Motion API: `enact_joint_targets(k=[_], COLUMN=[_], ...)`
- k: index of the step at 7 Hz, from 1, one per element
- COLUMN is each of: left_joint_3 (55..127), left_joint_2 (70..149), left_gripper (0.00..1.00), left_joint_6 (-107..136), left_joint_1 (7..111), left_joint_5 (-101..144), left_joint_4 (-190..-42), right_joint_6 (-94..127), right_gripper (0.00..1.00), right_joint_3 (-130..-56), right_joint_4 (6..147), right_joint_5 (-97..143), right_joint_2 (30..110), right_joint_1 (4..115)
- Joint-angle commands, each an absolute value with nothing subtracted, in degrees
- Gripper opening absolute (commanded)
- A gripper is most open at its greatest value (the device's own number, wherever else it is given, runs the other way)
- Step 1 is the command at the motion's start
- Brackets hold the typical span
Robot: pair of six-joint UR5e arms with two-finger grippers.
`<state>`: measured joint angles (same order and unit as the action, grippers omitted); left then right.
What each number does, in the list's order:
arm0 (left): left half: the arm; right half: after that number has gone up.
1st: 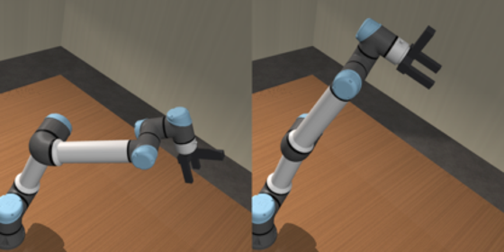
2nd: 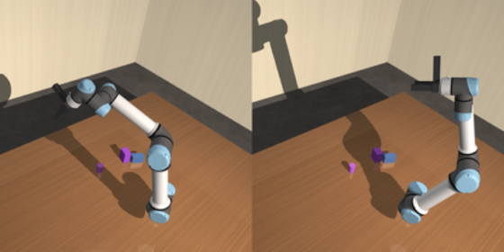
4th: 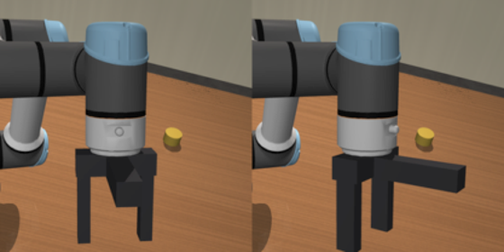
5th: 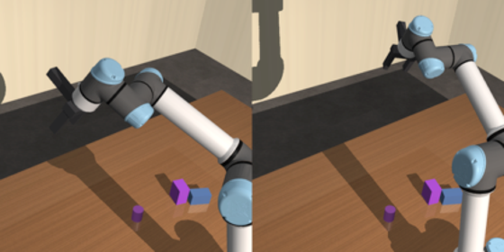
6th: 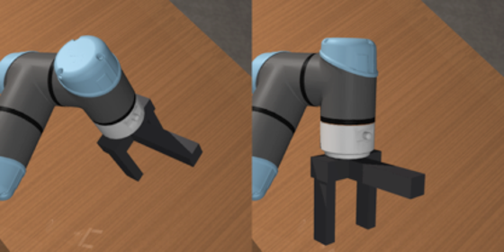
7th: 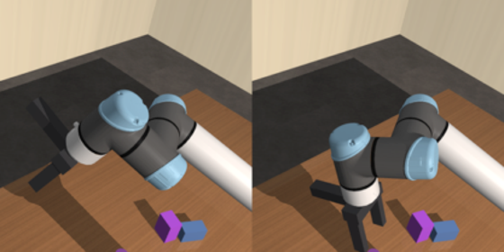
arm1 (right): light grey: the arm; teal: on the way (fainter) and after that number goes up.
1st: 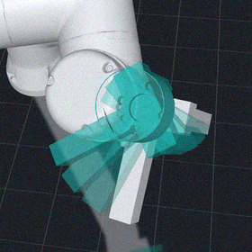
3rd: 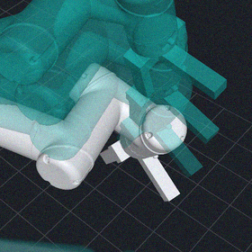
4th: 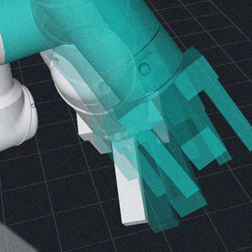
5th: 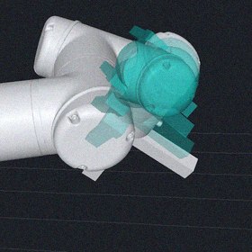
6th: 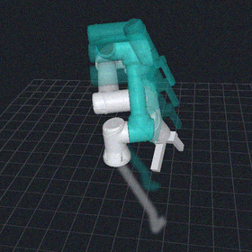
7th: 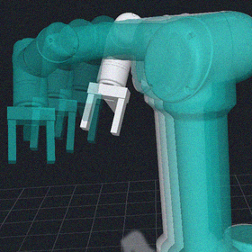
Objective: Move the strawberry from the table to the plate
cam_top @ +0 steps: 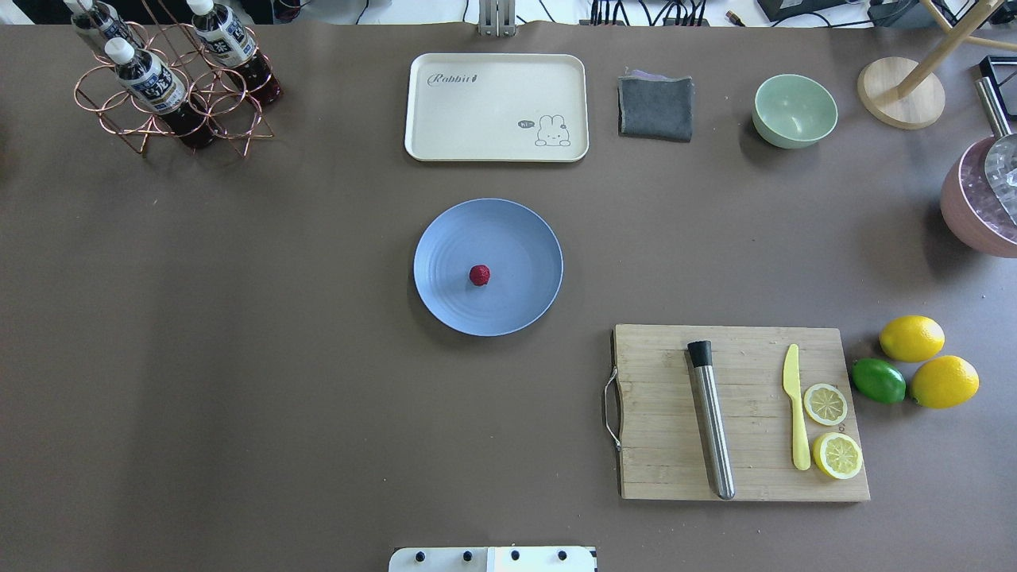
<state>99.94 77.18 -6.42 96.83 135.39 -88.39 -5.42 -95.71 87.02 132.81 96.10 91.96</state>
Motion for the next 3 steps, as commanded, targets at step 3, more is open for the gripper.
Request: enact_joint_targets(k=[3], left_joint_3=[99.9], left_joint_2=[77.3], left_gripper=[0.99], left_joint_6=[-6.4], left_joint_1=[96.8], left_joint_5=[135.4], left_joint_4=[-88.4], right_joint_6=[-5.4], right_gripper=[1.00], right_joint_3=[-95.7], right_joint_4=[87.0], right_joint_5=[132.7], right_joint_2=[96.1], right_joint_1=[91.5])
